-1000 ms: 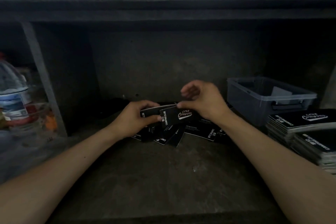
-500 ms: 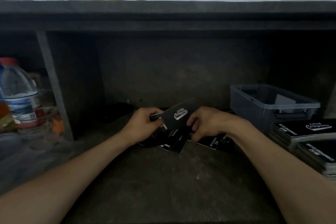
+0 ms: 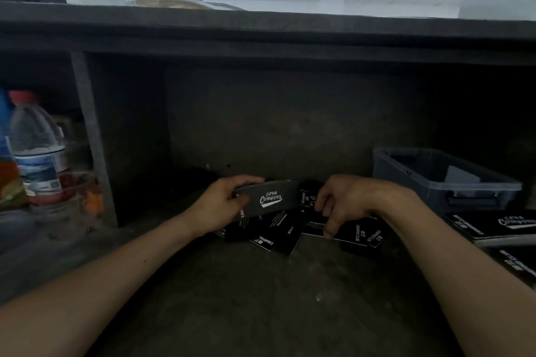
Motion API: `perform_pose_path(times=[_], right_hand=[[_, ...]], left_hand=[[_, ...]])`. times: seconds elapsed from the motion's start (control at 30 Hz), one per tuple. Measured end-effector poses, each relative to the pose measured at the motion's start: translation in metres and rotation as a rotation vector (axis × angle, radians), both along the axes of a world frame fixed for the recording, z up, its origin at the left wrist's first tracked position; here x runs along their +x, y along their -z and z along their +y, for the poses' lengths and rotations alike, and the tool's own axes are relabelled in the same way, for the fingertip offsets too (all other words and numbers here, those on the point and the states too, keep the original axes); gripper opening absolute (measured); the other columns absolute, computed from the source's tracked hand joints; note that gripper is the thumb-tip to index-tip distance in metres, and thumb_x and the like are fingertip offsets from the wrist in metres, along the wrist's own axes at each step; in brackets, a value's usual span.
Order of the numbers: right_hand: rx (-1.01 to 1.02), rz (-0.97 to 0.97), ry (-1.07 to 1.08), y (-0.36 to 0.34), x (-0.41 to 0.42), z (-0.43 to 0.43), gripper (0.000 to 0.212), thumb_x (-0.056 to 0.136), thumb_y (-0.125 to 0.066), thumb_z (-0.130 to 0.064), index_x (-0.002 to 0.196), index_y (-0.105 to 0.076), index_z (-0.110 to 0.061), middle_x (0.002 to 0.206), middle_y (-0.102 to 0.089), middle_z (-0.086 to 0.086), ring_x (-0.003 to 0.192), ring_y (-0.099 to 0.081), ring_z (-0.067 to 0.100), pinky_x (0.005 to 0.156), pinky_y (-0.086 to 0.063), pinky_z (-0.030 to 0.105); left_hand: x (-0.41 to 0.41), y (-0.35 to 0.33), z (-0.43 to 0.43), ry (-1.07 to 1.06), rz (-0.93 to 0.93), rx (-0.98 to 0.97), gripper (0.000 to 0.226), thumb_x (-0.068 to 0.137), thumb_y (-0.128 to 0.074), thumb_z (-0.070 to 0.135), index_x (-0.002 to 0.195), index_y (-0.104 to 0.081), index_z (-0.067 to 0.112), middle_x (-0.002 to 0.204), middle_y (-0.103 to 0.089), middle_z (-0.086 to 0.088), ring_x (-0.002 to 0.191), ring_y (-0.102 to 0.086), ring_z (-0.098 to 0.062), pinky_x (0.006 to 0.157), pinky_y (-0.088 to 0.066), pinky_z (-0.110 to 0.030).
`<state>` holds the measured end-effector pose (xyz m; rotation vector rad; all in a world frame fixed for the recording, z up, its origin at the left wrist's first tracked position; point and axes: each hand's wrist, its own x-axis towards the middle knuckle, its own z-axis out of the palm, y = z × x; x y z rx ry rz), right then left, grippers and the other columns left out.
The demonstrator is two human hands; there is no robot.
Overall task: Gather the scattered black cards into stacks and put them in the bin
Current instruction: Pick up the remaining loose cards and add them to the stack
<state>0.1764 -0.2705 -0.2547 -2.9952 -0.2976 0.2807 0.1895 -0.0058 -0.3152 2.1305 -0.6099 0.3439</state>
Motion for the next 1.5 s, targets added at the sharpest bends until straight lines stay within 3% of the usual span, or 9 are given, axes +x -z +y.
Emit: perform_pose_path(times=[0.2,0.47,0.67,0.73,0.83,0.97,1.07,1.23,1.5], right_hand=[[-0.010,-0.085,0.115,-0.004,-0.006,-0.008,0.056,0.061,-0.089,-0.035,0.110,-0.065,-0.024,0.094,-0.059,-0.010,0.084,-0.057,0.011,0.069,-0.047,0.020],[0.790,-0.241,0.302,-0.001,-0.009,-0.001,0.021,0.082,-0.071,-0.011,0.085,-0.051,-0.016,0.056,-0.061,0.002,0.032,-0.055,0.008,0.031,-0.034,0.015],[1.255,0.156,0.215,0.025,-0.010,0.043,0.022,0.098,-0.056,-0.024,0.107,-0.057,-0.003,0.093,-0.071,0.019,0.080,-0.073,0.025,0.059,-0.060,0.031],[1.325,0.207,0.207,0.022,-0.008,0.039,0.015,0.098,-0.056,-0.020,0.103,-0.058,-0.006,0.097,-0.072,0.020,0.087,-0.072,0.027,0.065,-0.061,0.034],[1.061,0.000,0.198,0.018,-0.001,0.020,0.012,0.086,-0.071,-0.018,0.094,-0.064,-0.012,0.096,-0.074,0.014,0.086,-0.072,0.021,0.066,-0.059,0.028],[0.292,-0.059,0.095,0.018,-0.001,-0.004,0.077,0.051,-0.089,-0.053,0.118,-0.064,-0.026,0.111,-0.062,-0.011,0.103,-0.061,0.010,0.087,-0.049,0.022],[0.275,0.009,0.085,0.020,0.000,-0.006,0.100,0.044,-0.090,-0.056,0.132,-0.056,-0.023,0.112,-0.061,-0.013,0.104,-0.060,0.007,0.089,-0.047,0.021],[0.335,-0.032,0.103,0.019,0.002,-0.002,0.079,0.051,-0.094,-0.034,0.122,-0.063,-0.020,0.102,-0.061,-0.010,0.103,-0.061,0.011,0.091,-0.049,0.024],[1.331,-0.242,0.213,0.004,-0.003,-0.002,0.058,0.067,-0.076,0.015,0.119,-0.062,-0.007,0.100,-0.068,0.008,0.082,-0.066,0.016,0.068,-0.057,0.024]], left_hand=[[0.001,-0.004,-0.001,-0.001,0.028,-0.111,0.048,0.095,-0.043,-0.013,0.124,-0.063,0.019,0.118,-0.071,-0.004,0.104,-0.065,-0.006,0.091,-0.048,-0.016],[-0.004,-0.002,-0.006,0.078,0.053,-0.064,0.056,0.092,-0.043,-0.016,0.125,-0.062,0.024,0.117,-0.071,0.001,0.108,-0.065,-0.010,0.094,-0.050,-0.021],[-0.013,-0.004,-0.007,0.181,0.154,-0.130,0.030,0.093,-0.061,0.046,0.120,-0.067,0.033,0.114,-0.073,0.011,0.106,-0.067,-0.002,0.089,-0.051,-0.015],[-0.013,-0.003,-0.005,0.141,0.091,-0.056,0.038,0.086,-0.077,0.038,0.122,-0.064,0.031,0.108,-0.073,0.009,0.100,-0.068,0.001,0.084,-0.052,-0.014],[-0.009,0.001,-0.005,0.114,-0.003,0.030,0.048,0.088,-0.072,-0.002,0.129,-0.058,0.019,0.113,-0.070,0.005,0.097,-0.066,0.004,0.087,-0.051,-0.013],[-0.005,-0.002,-0.003,0.039,0.048,-0.085,0.052,0.086,-0.059,-0.014,0.117,-0.064,0.028,0.107,-0.074,0.004,0.093,-0.069,-0.004,0.081,-0.055,-0.017],[-0.002,-0.003,-0.001,-0.004,0.053,-0.098,0.055,0.083,-0.055,-0.015,0.109,-0.069,0.032,0.101,-0.076,0.005,0.088,-0.070,-0.007,0.076,-0.056,-0.019],[0.000,-0.002,-0.001,-0.007,0.112,-0.136,0.057,0.083,-0.050,-0.017,0.112,-0.072,0.027,0.102,-0.077,0.006,0.090,-0.071,-0.005,0.077,-0.056,-0.018],[0.004,-0.001,-0.001,-0.002,0.170,-0.172,0.059,0.084,-0.043,-0.018,0.110,-0.073,0.025,0.100,-0.077,0.003,0.085,-0.070,-0.002,0.073,-0.054,-0.018]])
